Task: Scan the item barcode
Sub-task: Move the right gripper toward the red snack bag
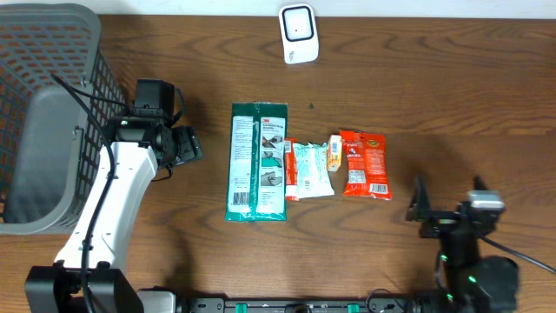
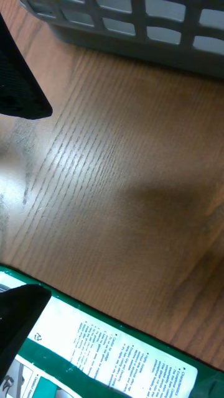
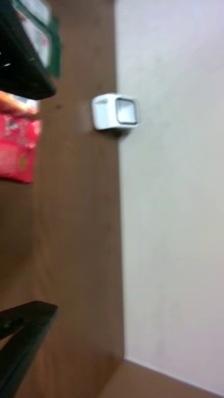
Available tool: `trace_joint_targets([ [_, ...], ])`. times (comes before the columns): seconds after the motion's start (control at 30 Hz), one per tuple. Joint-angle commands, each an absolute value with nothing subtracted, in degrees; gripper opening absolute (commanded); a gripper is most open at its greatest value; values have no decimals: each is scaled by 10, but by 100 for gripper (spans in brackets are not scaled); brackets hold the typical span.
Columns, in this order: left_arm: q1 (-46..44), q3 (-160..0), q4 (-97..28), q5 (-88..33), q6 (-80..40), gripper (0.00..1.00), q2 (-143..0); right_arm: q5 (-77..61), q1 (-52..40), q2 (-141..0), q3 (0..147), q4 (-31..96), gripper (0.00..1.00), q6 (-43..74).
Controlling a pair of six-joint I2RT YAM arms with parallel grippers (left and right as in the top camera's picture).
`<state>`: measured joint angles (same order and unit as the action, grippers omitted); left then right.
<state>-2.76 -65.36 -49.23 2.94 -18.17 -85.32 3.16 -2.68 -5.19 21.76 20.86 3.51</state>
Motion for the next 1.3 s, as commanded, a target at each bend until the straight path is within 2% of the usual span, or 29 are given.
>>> trace_joint_targets([
  [0.0, -26, -654, -494, 30, -187, 86, -851, 42, -24, -120, 342, 260, 99, 51],
  [0.1, -26, -654, -494, 30, -187, 86, -851, 39, -24, -192, 440, 321, 99, 51],
  [0.3, -26, -654, -488, 30, -187, 86, -851, 1, -24, -416, 714, 589, 99, 51],
  [0.5, -26, -654, -488, 30, -187, 86, -851, -12, -24, -607, 922, 796, 99, 51],
  [0.63, -26, -654, -488, 30, -187, 86, -851, -77, -24, -699, 991, 826, 99, 51],
  [0.77, -26, -654, -488, 30, -187, 86, -851, -125, -24, -739, 992, 828, 98, 51],
  [0.83, -26, -654, -488, 30, -187, 86, -851, -121, -24, -753, 991, 830, 72, 50],
  [0.87, -26, -654, -488, 30, -187, 86, -851, -121, -24, -762, 990, 832, 48, 38],
  [0.93, -26, -654, -488, 30, -187, 86, -851, -121, -24, -769, 986, 832, 40, 36],
  [0.97, -26, -654, -488, 30, -187, 86, -851, -125, -24, -780, 977, 834, 31, 22],
  [1.03, -26, -654, -488, 30, -187, 86, -851, -135, -23, -794, 967, 844, 21, 7],
  [1.2, -26, -654, -488, 30, -187, 86, -851, -156, -22, -827, 930, 836, 24, 1],
  [1.27, -26, -654, -488, 30, -187, 86, -851, -155, -22, -846, 903, 822, 39, 1],
])
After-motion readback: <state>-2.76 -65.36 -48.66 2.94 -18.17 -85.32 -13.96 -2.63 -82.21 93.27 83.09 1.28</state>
